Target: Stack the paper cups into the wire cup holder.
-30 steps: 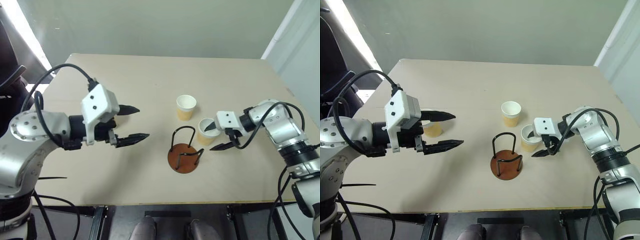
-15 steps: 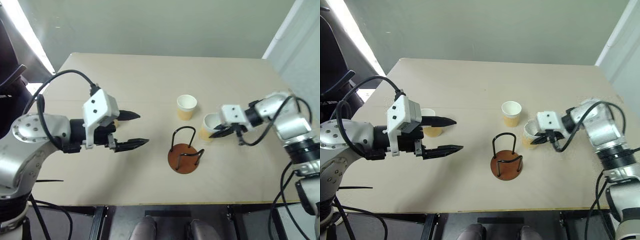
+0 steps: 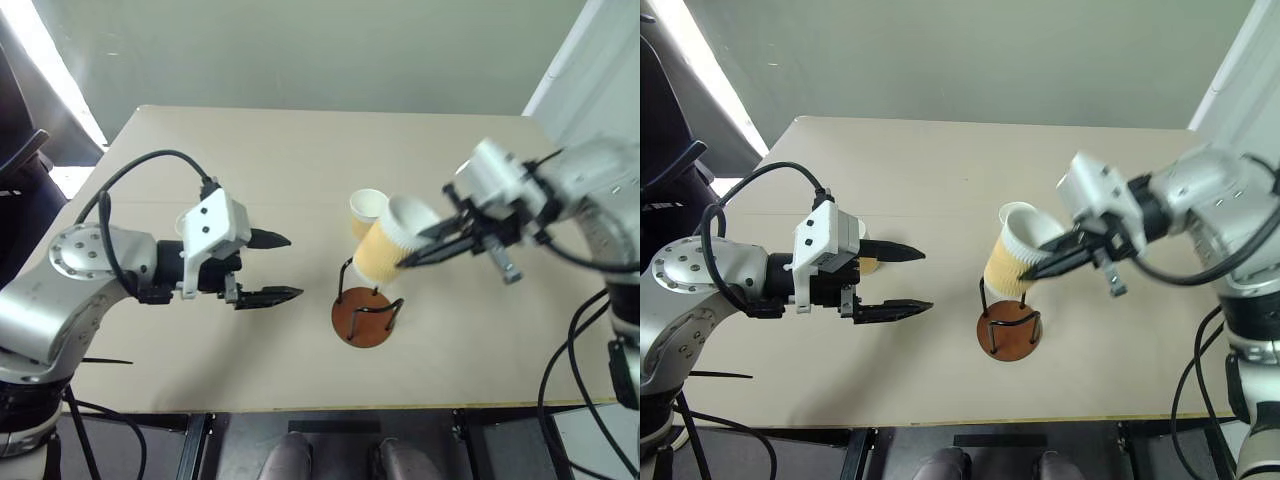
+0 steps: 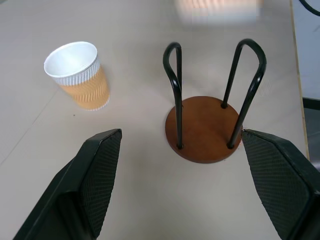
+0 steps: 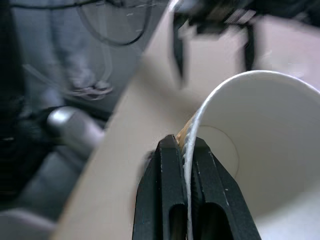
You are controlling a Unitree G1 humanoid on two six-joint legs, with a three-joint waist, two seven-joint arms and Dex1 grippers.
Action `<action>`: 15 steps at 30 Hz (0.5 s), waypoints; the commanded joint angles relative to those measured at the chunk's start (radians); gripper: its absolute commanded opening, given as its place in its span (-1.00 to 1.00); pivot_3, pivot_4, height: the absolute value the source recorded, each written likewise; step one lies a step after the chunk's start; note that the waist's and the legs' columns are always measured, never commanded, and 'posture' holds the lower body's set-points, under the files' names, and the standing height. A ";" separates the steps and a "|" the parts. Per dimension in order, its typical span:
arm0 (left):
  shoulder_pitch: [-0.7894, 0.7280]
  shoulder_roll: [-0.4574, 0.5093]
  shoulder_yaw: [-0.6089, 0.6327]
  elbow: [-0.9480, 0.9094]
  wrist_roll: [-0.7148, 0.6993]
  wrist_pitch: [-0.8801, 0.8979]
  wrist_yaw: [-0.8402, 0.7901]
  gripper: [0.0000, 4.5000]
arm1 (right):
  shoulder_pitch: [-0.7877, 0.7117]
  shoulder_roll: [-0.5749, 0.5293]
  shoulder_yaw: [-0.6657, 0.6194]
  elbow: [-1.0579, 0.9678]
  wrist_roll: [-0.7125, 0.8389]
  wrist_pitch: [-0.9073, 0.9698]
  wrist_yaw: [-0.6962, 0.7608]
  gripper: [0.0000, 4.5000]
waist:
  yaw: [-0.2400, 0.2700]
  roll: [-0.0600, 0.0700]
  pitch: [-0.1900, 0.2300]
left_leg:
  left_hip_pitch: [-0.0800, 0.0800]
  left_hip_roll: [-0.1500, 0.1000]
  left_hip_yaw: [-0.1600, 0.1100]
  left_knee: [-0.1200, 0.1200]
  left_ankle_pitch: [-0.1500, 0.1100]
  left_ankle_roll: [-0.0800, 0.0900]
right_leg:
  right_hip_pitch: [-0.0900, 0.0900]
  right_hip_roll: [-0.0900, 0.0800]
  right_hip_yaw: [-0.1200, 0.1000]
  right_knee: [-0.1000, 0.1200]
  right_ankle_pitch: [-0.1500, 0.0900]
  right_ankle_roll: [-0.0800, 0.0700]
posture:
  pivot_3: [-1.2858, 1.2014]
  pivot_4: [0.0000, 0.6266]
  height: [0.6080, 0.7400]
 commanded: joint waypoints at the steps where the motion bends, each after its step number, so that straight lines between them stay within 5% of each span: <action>1: -0.002 0.018 0.018 -0.026 0.006 -0.013 0.005 0.82 | 0.006 -0.008 -0.003 -0.047 -0.003 -0.012 -0.014 -0.99 | 0.000 0.000 0.000 | 0.000 0.000 0.000 0.000 0.000 0.000 | 0.000 0.000 0.000 0.000 0.000 0.000 | 0.03 -0.52 1.00; 8: 0.015 0.028 0.033 -0.044 -0.004 -0.002 0.023 0.82 | 0.017 0.003 0.047 -0.015 -0.080 -0.075 -0.026 -0.99 | -0.001 0.000 0.000 | 0.000 0.001 0.000 0.000 0.000 0.000 | 0.000 0.000 0.000 0.000 0.000 0.000 | 0.03 -0.52 1.00; 12: 0.021 0.033 0.039 -0.049 -0.011 0.002 0.032 0.82 | 0.018 -0.003 0.062 -0.008 -0.092 -0.097 0.002 -0.63 | -0.001 0.000 0.000 | 0.000 0.001 -0.001 0.000 0.000 0.000 | 0.000 0.000 -0.001 0.000 0.000 0.000 | 0.03 -0.52 1.00; 15: 0.030 0.041 0.050 -0.051 -0.012 0.005 0.035 0.82 | 0.002 -0.005 0.063 0.023 -0.111 -0.120 0.007 -0.15 | -0.002 0.000 0.000 | 0.000 0.001 -0.001 0.000 0.000 0.000 | 0.000 0.000 -0.001 0.000 0.000 0.000 | 0.03 -0.52 1.00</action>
